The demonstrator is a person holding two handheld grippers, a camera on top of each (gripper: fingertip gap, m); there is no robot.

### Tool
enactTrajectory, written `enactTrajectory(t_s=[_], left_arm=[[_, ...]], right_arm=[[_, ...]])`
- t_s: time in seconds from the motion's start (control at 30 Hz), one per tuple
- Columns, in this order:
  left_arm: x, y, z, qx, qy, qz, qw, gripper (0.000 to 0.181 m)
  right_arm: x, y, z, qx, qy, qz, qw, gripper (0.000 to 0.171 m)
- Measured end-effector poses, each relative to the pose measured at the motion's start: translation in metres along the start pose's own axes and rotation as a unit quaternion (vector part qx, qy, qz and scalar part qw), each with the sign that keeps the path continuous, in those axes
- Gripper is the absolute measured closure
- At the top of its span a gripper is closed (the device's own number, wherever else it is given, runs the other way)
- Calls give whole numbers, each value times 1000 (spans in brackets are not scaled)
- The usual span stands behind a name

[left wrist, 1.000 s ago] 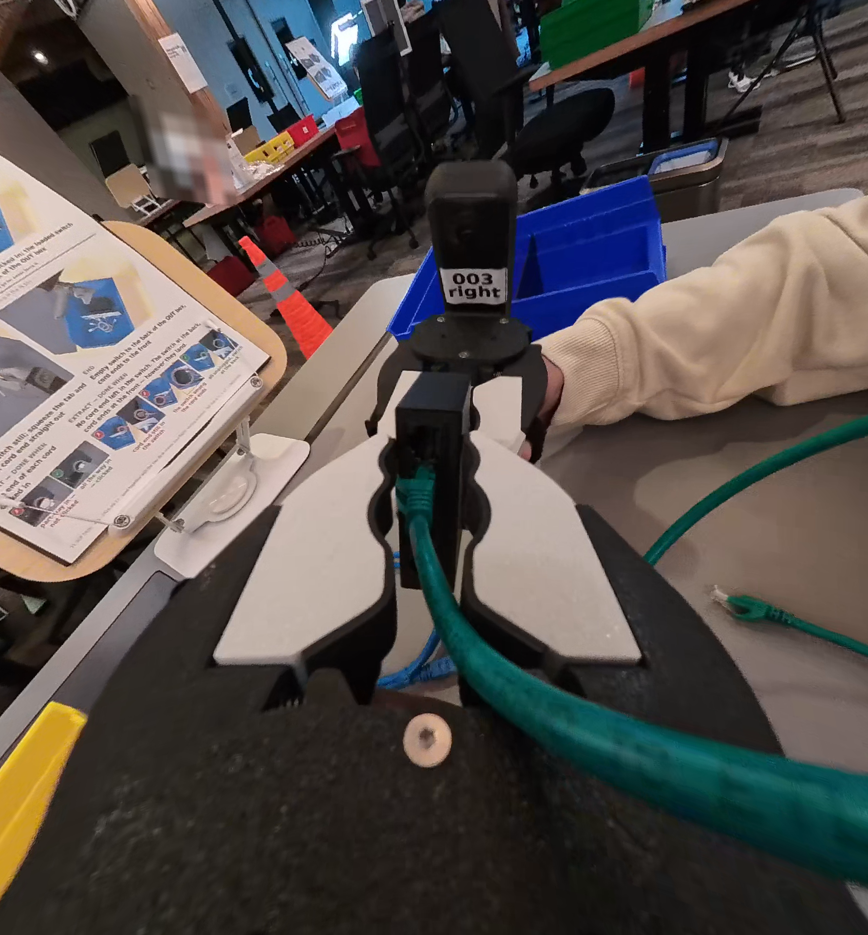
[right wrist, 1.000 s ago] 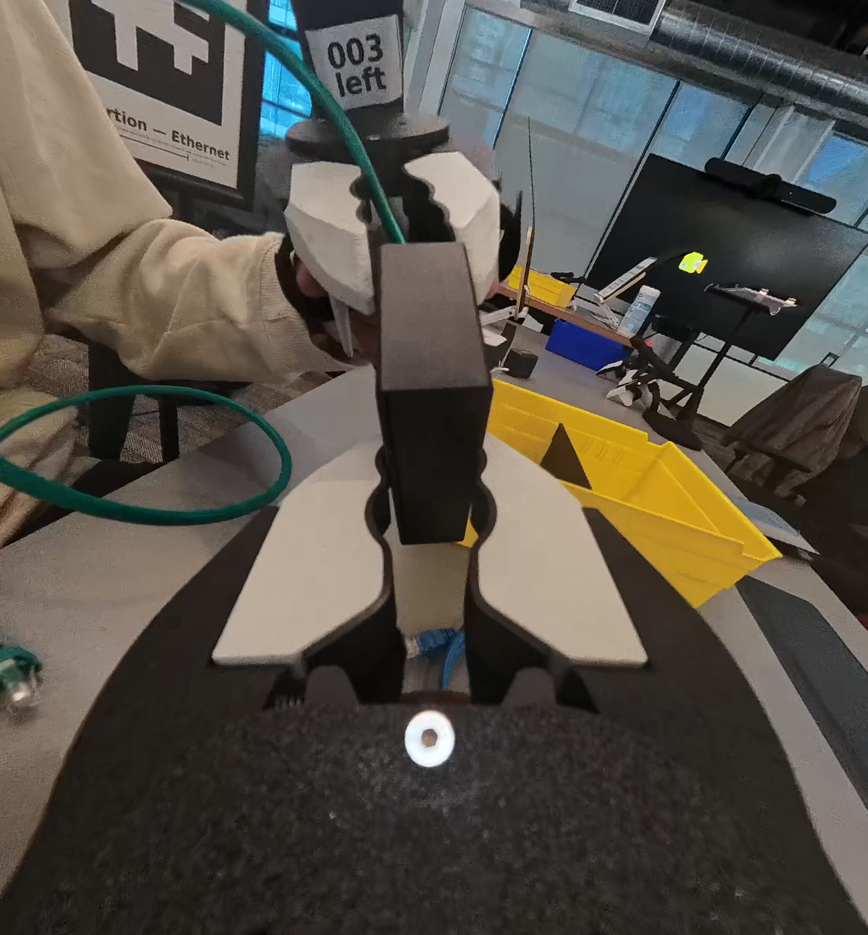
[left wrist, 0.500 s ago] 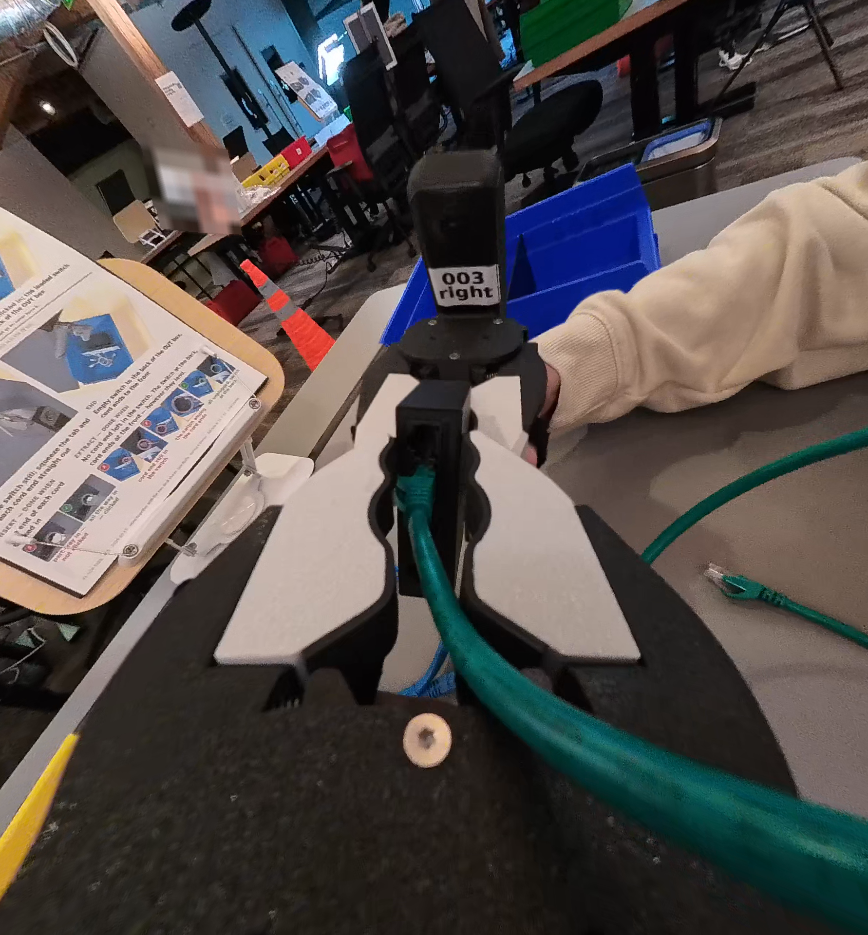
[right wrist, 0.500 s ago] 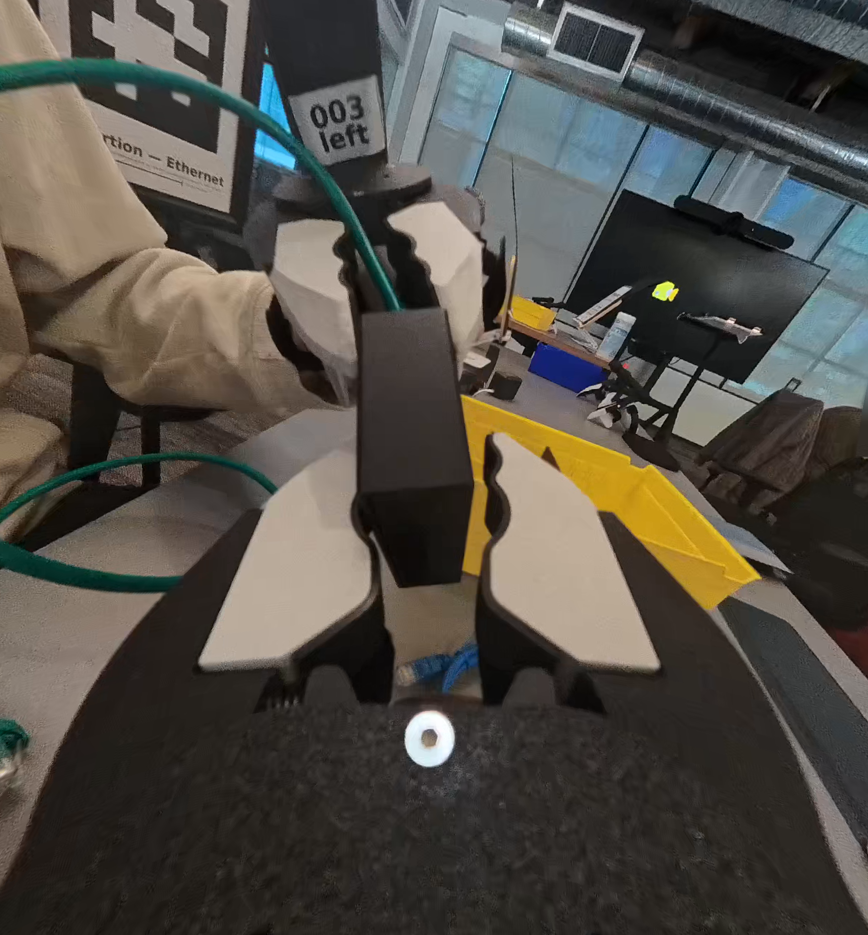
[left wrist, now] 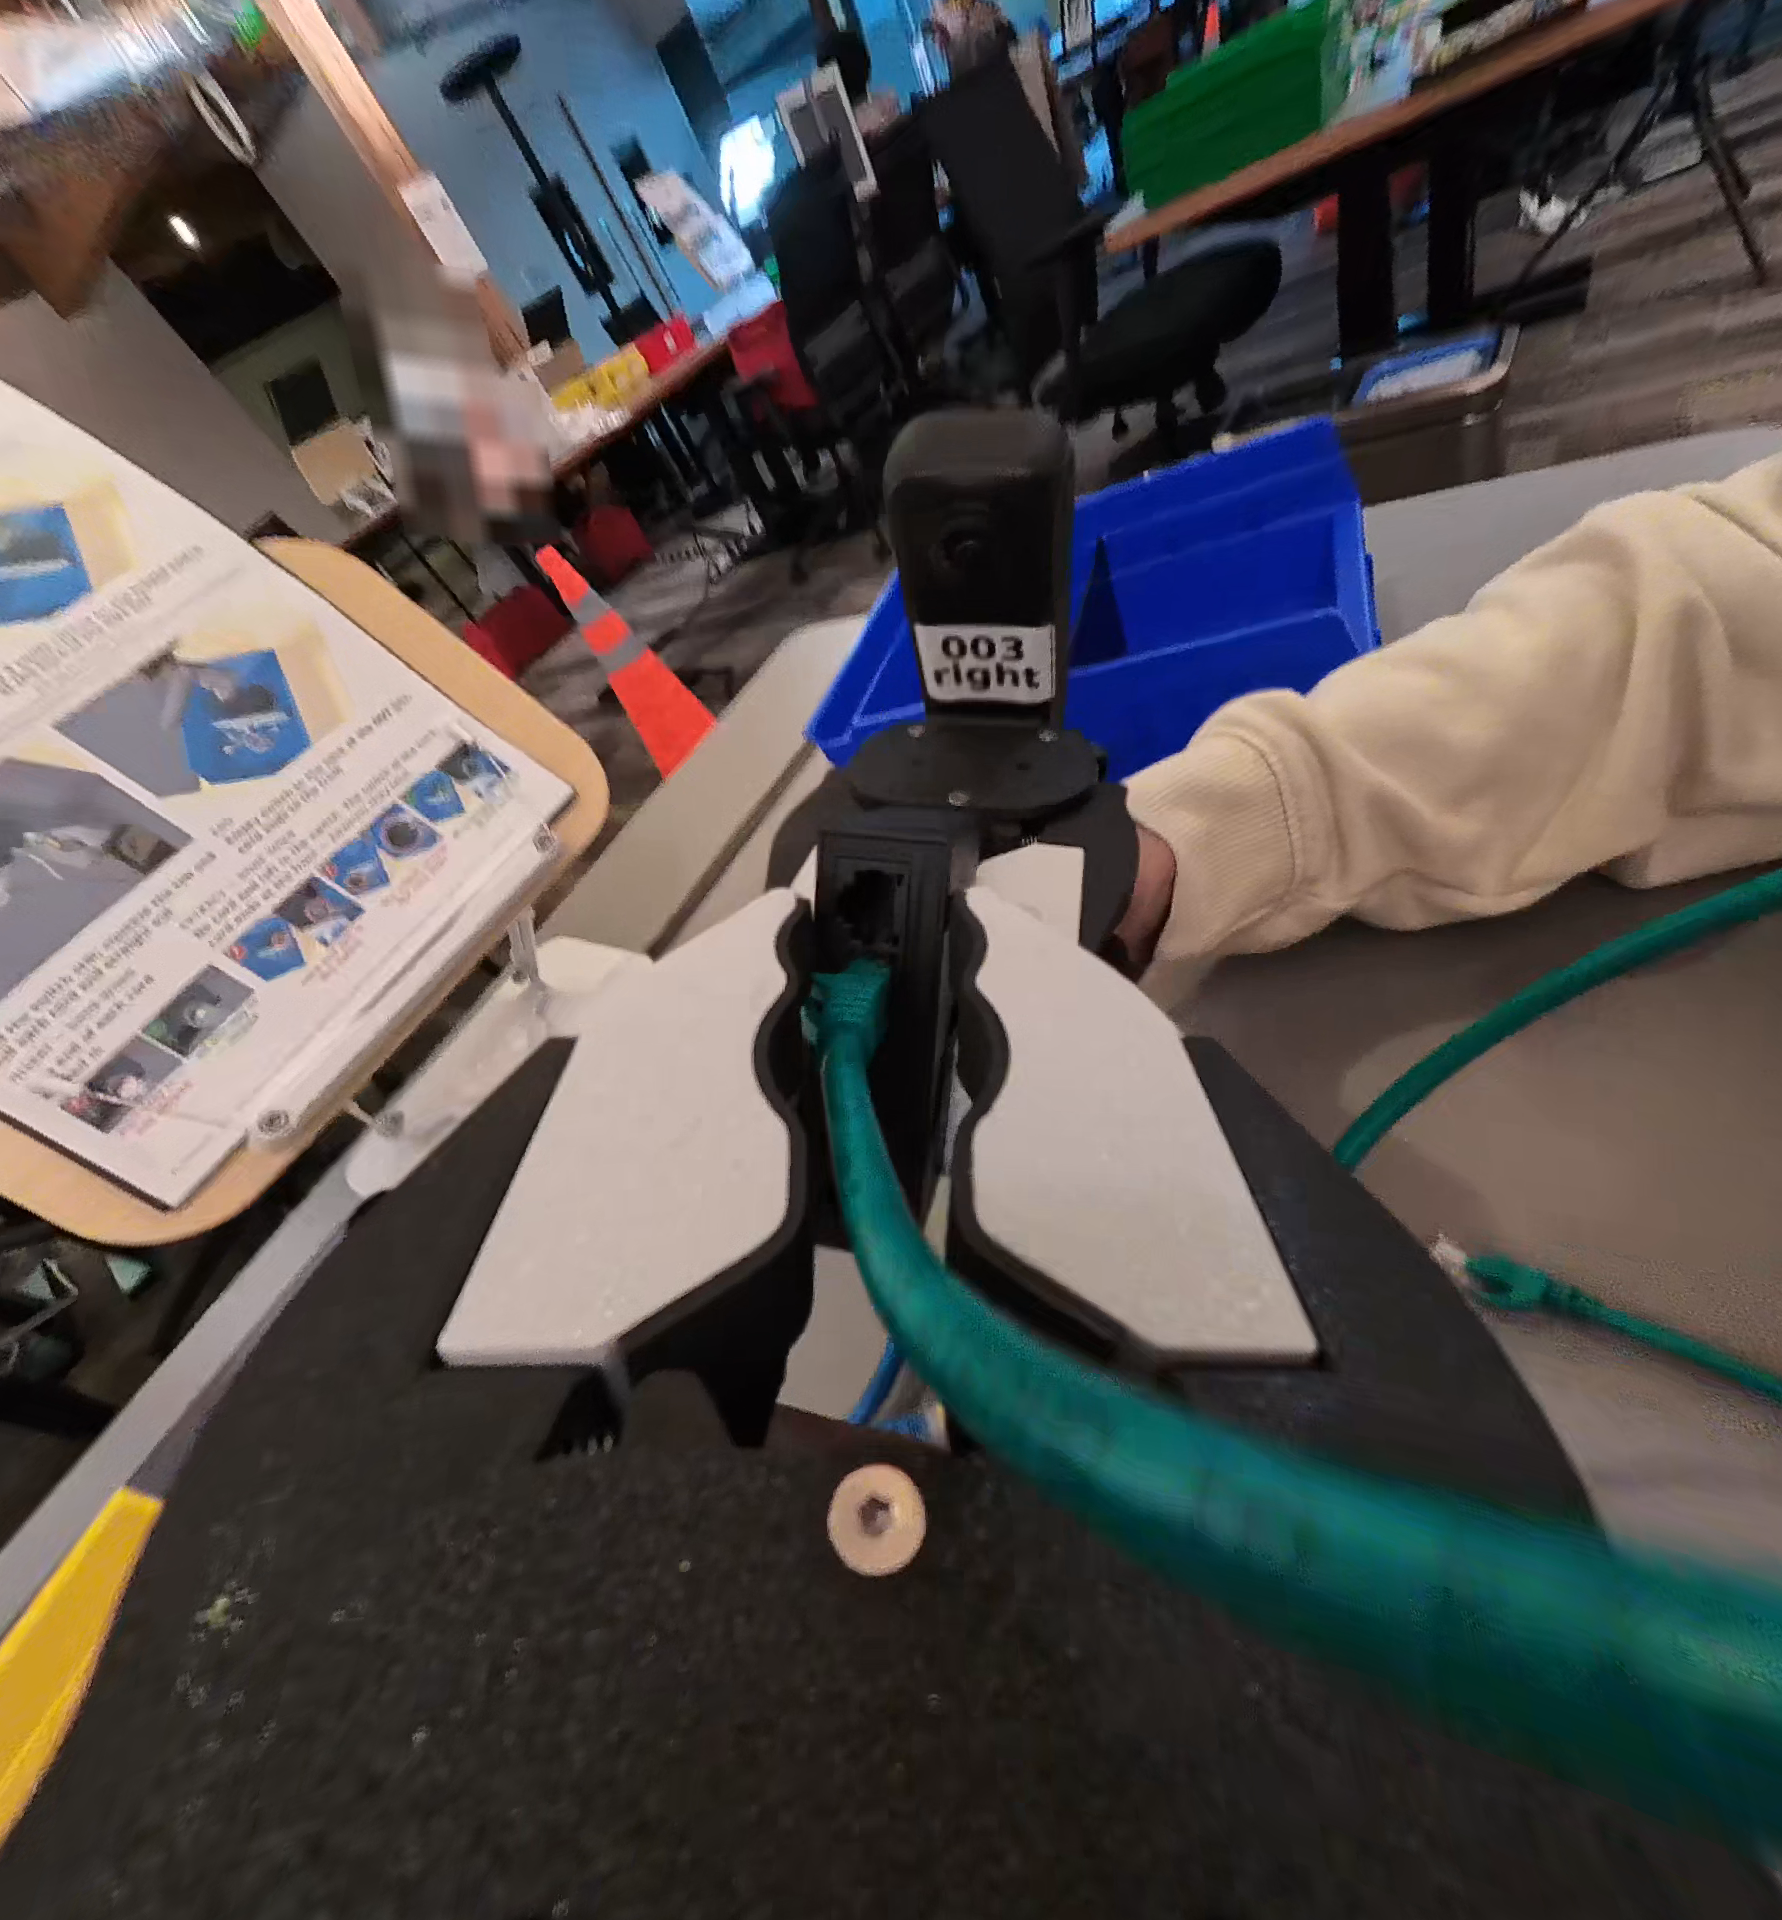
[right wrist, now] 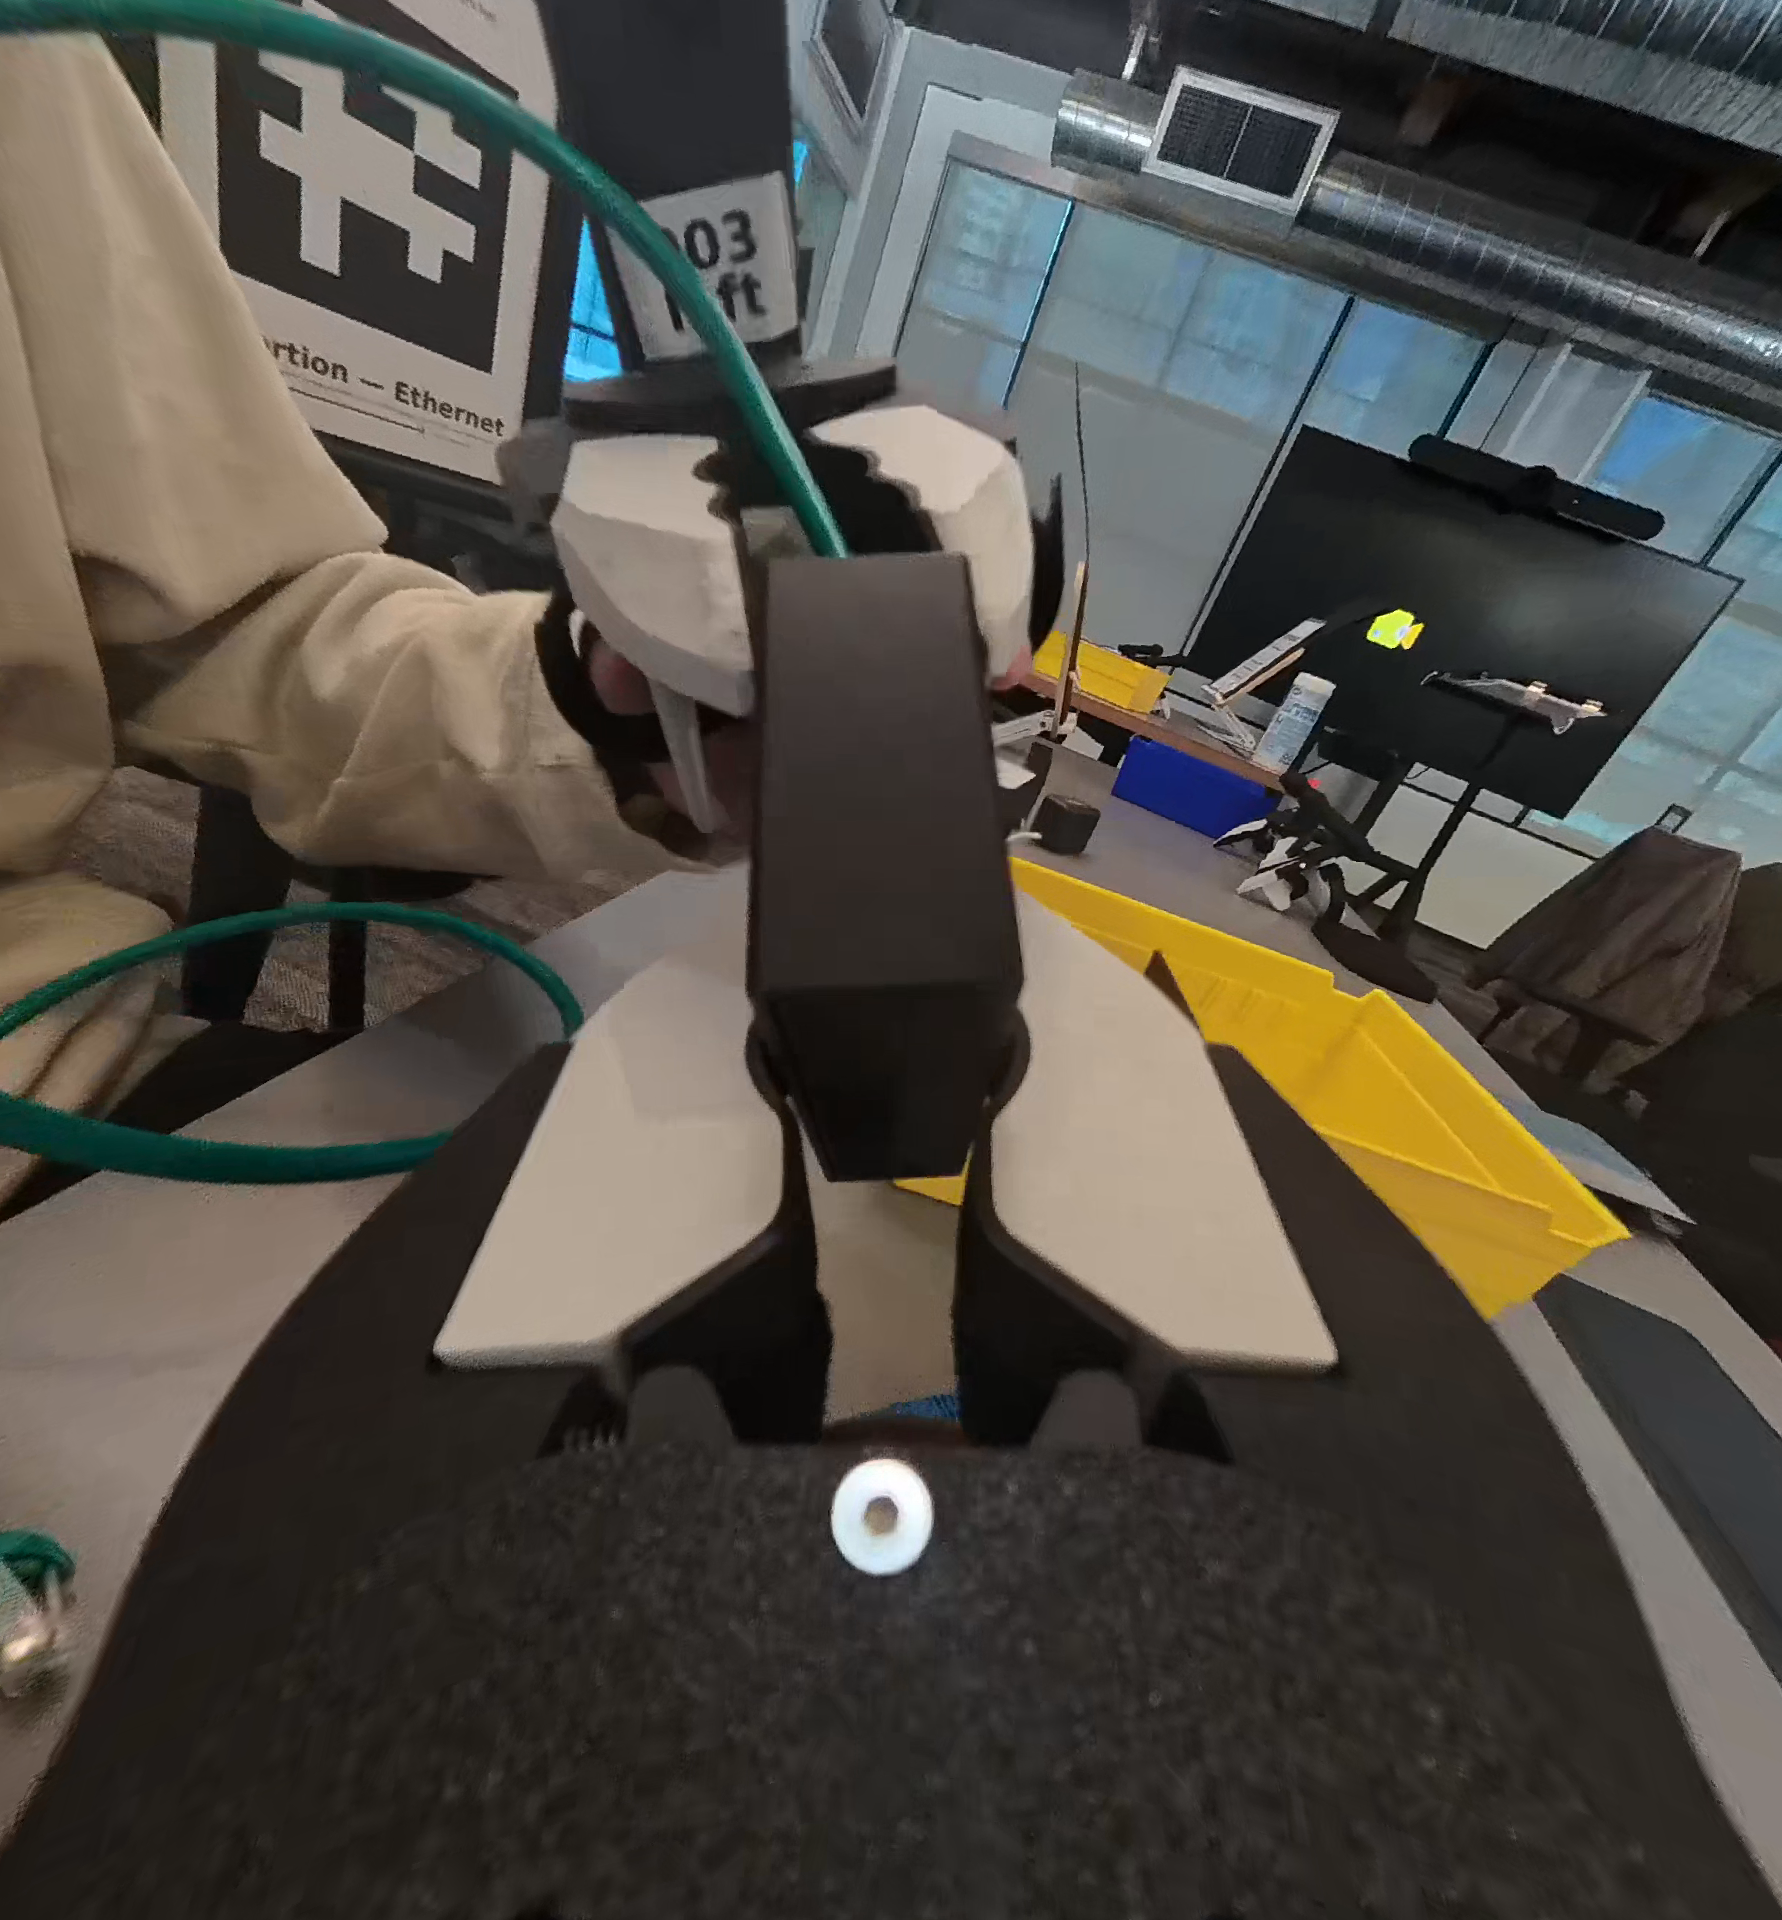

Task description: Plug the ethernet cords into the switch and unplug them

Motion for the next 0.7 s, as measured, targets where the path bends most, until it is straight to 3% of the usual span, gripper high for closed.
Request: enactTrajectory(t_s=[0.13,0.2,0.27,0.43,0.53,0.7], left_arm=[[20,3,24,35,22,71,997,147],[35,22,38,73,37,134,988,145],[39,51,37,153,40,134,978,146],[26,102,0,337,98,4,936,146],[40,103,-22,357,151,-31,922,148],[82,100,-74,368,205,-4,907,146]], right_arm=[[-8,6,11,-36,50,-9,998,141],[-12,7,24,-36,94,5,995,141],[-5,6,36,-41,108,7,993,141],[23,8,57,-80,148,-18,986,141],[33,9,69,-87,152,-36,984,141],[43,17,74,-86,148,-61,983,141]])
Point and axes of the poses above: each gripper's, where its closed fingertips meet, z back along the fingers, y out of its underside, x = y × z across the jaws, the point moved 8 cm from there along z, back along the fingers, and after that the axes turned 4 degrees about z, right-handed, at the moved point
